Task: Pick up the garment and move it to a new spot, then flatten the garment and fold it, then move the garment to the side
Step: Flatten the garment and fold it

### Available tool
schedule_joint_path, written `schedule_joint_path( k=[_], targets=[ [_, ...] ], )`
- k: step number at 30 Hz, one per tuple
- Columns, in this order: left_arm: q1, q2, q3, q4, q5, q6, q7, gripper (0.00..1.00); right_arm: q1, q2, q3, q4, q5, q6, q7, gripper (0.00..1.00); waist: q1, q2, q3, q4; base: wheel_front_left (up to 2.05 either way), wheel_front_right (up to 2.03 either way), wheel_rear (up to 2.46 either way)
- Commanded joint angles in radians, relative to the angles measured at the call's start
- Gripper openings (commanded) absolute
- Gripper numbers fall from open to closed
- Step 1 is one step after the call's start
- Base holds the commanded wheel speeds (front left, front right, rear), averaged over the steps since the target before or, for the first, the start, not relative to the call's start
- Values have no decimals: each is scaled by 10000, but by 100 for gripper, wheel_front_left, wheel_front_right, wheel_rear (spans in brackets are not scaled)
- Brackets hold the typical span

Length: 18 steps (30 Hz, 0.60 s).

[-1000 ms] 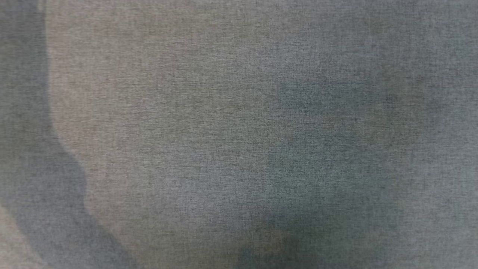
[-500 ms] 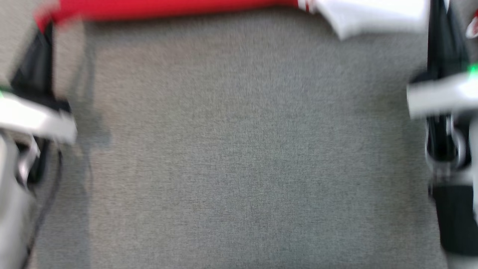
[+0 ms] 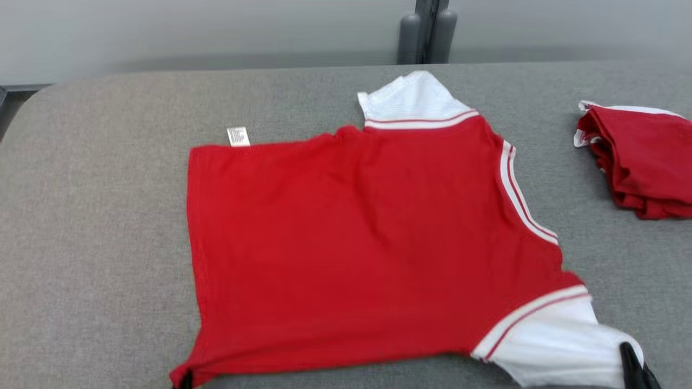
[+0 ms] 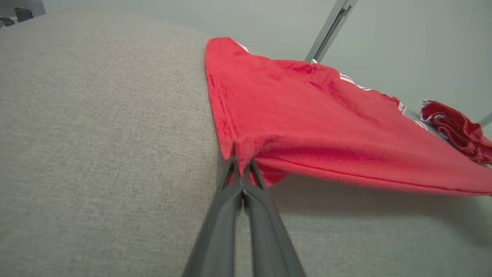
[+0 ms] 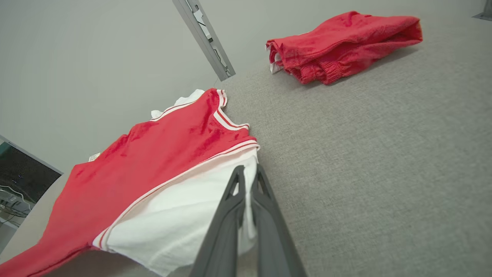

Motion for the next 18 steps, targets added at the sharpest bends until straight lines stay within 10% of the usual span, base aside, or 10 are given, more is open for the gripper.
schedule_joint_path(
  k=[1, 18],
  targets=[
    [57, -18, 3, -154, 47, 66, -47, 0, 18, 10, -78, -105, 5, 4, -58, 0, 0, -1, -57, -23, 0, 0, 0],
    [-3275, 1209, -394, -835, -258, -216, 3618, 0, -4671, -243, 196, 1711, -1115, 4, 2377, 0, 0, -1, 704, 177, 0, 0, 0]
  ],
)
